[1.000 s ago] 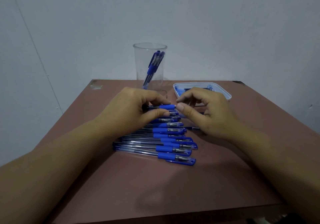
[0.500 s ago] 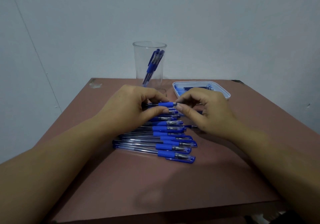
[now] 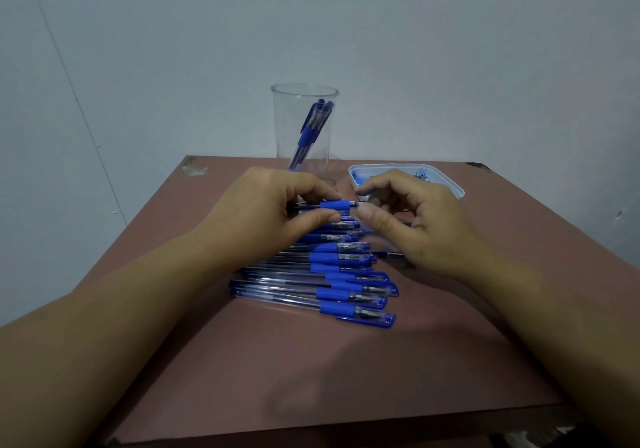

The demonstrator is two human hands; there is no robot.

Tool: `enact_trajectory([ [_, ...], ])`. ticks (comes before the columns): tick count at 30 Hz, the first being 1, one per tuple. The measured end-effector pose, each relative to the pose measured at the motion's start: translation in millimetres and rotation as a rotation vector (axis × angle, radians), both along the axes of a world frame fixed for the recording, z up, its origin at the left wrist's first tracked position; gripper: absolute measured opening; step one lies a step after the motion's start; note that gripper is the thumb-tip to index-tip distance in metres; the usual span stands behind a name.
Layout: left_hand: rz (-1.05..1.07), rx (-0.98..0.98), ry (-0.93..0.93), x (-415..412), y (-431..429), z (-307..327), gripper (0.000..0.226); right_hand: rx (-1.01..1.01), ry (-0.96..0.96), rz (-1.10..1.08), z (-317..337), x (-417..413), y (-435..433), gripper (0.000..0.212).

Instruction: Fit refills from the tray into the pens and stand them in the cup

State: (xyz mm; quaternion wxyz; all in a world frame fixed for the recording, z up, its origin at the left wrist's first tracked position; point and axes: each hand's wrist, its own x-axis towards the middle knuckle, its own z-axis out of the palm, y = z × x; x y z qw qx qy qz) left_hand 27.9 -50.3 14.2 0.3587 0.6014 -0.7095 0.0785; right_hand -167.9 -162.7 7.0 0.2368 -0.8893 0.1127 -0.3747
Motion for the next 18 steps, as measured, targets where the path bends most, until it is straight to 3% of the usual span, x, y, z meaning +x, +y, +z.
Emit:
enact_trajectory([
  [5,-0.003,0.017,-0.013,-0.7,-0.1,0.6,0.035,-0.029,0.040,-0.030,0.2,1.4,-2.7,0.006],
  [10,0.008,0.012,-0.019,-0.3,0.9,1.5,0.030,0.075,0.007,0.002,-0.7,-0.5,1.3,0.023],
  [14,0.018,0.018,-0.012,0.1,0.3,1.0,0.026,0.047,0.045,-0.001,0.9,1.3,0.7,0.009],
  [18,0.027,0.044,-0.001,0.2,-0.3,0.5,0.030,-0.012,0.022,-0.012,1.7,1.6,-0.4,0.025],
])
